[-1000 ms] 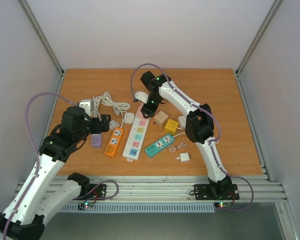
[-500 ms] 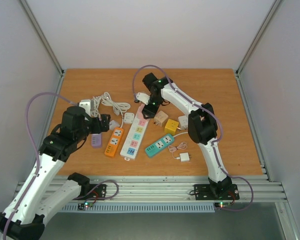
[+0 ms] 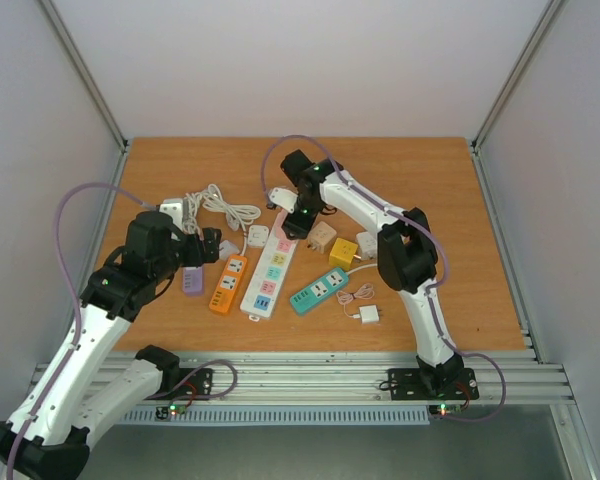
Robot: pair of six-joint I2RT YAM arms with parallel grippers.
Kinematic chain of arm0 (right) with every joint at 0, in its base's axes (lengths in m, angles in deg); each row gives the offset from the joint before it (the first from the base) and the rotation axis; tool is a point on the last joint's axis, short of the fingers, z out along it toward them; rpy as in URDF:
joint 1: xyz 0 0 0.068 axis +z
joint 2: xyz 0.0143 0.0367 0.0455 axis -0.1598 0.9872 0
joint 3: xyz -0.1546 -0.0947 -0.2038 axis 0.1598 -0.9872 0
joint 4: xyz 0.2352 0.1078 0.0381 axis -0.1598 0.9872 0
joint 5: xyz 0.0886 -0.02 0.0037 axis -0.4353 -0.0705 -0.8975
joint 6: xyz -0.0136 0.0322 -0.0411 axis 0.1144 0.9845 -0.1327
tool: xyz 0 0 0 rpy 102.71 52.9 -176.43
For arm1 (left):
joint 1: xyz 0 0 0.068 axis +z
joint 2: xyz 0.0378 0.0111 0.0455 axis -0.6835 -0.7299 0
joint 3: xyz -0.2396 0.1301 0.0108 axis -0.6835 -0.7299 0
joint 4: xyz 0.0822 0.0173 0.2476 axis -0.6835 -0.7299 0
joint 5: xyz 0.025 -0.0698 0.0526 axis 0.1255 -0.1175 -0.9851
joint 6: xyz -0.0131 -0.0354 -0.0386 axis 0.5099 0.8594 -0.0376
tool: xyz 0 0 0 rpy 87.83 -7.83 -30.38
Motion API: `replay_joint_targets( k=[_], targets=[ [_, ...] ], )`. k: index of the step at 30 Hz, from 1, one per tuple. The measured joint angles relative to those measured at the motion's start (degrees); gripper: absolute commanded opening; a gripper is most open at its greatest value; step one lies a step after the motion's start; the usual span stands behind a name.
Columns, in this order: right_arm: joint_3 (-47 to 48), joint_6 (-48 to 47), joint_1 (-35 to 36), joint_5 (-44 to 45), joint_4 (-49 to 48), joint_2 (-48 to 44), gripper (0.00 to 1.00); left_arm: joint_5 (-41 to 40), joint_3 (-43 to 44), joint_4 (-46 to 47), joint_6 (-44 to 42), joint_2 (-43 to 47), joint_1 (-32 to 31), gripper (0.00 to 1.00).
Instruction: Insert the plug
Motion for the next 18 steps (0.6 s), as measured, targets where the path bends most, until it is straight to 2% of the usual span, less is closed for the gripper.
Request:
replay_joint_targets(
  k=[8, 18],
  targets=[
    [-5.14, 0.17, 0.96, 2.38, -4.59, -2.71, 0.24, -0.04, 0.00, 0.00, 0.00, -0.48, 0.02, 0.99],
    [3.19, 1.22, 0.98, 2.16, 2.45, 2.56, 0.27, -0.44, 0.00, 0.00, 0.00, -0.74, 0.07, 0.99]
  ],
)
